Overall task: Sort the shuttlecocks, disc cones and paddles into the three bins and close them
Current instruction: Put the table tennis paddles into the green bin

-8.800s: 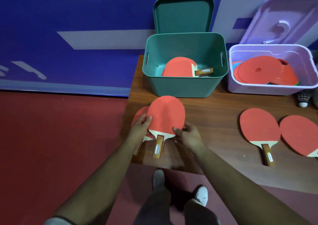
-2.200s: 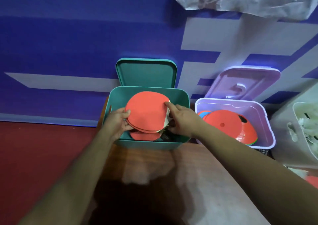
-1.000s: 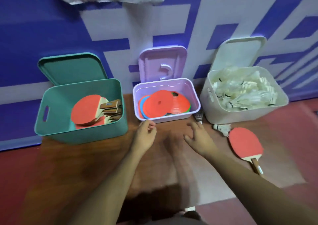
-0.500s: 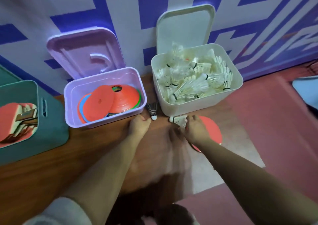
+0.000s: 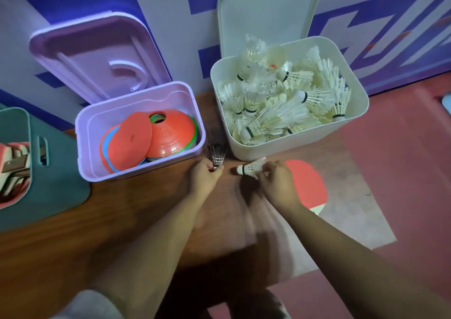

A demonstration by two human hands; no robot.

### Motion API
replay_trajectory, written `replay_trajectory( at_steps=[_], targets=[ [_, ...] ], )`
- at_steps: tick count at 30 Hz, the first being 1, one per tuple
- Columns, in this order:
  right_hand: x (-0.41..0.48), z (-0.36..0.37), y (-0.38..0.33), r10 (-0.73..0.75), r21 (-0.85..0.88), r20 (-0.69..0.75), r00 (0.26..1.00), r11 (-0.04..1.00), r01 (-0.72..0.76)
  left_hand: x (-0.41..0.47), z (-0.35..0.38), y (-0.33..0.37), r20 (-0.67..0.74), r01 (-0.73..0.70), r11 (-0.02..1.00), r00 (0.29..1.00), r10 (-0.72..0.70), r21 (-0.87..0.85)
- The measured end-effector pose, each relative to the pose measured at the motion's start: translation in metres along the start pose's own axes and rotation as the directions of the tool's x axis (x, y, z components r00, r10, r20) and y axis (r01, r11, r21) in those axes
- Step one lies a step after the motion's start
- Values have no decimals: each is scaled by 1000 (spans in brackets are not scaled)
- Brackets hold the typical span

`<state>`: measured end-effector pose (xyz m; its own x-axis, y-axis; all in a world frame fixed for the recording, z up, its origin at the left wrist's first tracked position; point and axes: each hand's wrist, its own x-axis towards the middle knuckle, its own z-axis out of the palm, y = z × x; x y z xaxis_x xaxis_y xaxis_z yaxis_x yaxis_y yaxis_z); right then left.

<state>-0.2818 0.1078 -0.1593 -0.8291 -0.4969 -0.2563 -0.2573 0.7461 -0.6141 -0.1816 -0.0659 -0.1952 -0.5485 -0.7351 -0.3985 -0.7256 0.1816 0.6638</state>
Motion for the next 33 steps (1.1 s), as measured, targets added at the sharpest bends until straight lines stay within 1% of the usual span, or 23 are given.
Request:
replay_trajectory(
  at_steps=[1,3,6,8,10,12,13,15,18,21,22,23,25,26,27,28,30,33],
  targets=[
    [-8,-6,-4,-35,43,-6,999,998,36,-13,-7,-3,9,-11,999,1000,12,-51],
    [-25,-19,-12,-114,129,-20,993,985,116,-37,-25,-13,45,-20,995,999,25,-96],
    [-45,-35,-29,-160,256,-43,986,953,165,-64,-49,-23,96,-38,989,994,52,-142],
    [-55,-42,-42,-197,310,-51,979,929,203,-78,-62,-21,130,-66,980,987,91,-189],
    [-60,-47,-54,-303,278,-43,952,911,303,-88,-71,-15,145,-105,964,979,144,-245],
    [-65,-51,-66,-424,173,2,906,892,417,-94,-78,-11,150,-165,944,965,214,-285],
    [-66,-52,-71,-462,129,36,886,881,454,-96,-82,-7,161,-204,937,953,256,-284],
    [-69,-54,-79,-499,101,73,864,865,491,-101,-87,-1,194,-243,928,933,304,-283],
    [-76,-55,-81,-498,139,77,864,863,486,-110,-90,15,235,-268,905,905,354,-331],
    [-79,-57,-74,-506,181,112,855,857,483,-117,-85,30,266,-290,885,878,397,-363],
    [-79,-58,-71,-490,214,117,864,862,460,-119,-82,33,268,-293,882,875,403,-370],
    [-80,-60,-68,-454,270,111,884,870,413,-120,-79,35,262,-290,877,876,404,-382],
    [-80,-67,-63,-326,410,80,942,872,267,-120,-73,36,236,-266,866,890,389,-423],
    [-80,-70,-59,-258,454,71,964,869,199,-121,-70,37,223,-257,861,897,381,-440],
    [-80,-73,-53,-208,461,63,976,873,156,-121,-65,38,218,-247,857,901,375,-452],
    [-79,-76,-47,-188,446,61,980,884,141,-121,-61,39,221,-235,851,902,371,-469],
    [-79,-81,-40,-212,437,82,974,886,156,-122,-53,47,235,-237,841,892,387,-486],
    [-70,-93,-42,-242,444,67,968,876,189,-113,-48,70,272,-300,838,849,453,-456]
  ],
)
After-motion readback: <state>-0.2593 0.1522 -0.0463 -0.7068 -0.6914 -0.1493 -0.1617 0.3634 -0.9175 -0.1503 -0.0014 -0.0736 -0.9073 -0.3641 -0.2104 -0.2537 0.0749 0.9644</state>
